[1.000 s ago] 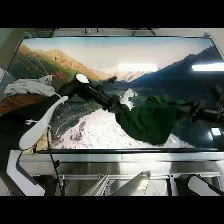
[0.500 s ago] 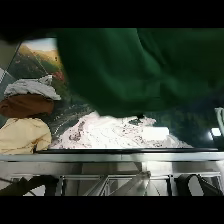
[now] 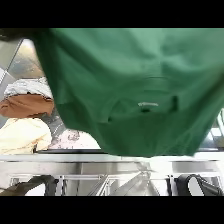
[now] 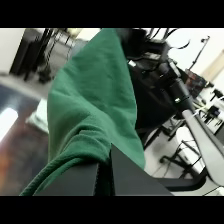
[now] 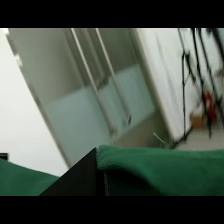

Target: Fold the shirts.

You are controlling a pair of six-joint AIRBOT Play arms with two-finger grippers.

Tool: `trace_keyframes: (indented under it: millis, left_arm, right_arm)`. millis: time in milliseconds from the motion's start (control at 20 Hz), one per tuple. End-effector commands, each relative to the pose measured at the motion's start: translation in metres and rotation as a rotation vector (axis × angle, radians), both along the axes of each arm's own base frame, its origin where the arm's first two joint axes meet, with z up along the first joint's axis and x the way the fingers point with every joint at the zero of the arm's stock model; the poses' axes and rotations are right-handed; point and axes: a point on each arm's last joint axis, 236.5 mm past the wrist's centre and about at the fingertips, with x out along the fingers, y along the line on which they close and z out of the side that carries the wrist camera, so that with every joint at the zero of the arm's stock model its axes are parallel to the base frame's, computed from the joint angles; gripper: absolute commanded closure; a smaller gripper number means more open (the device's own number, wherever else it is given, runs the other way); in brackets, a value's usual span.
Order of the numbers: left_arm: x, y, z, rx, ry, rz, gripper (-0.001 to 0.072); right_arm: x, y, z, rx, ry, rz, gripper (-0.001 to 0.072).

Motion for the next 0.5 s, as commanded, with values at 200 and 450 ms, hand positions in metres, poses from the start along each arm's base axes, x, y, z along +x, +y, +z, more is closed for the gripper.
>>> trace_keyframes:
  millis: [200,450]
  left_arm:
    - [0.126,-0.012,-0.278,0.159,0.657,0.114,0.0297]
    - [0.169,0.056,-0.298,0.076,0.853,0.121,-0.0011]
  right_arm:
    - [0.152,0.036,-0.316,-0.087,0.785,0.103,0.0518]
    - [0.138,-0.022,-0.349,0.149,0.998,0.27,0.0417]
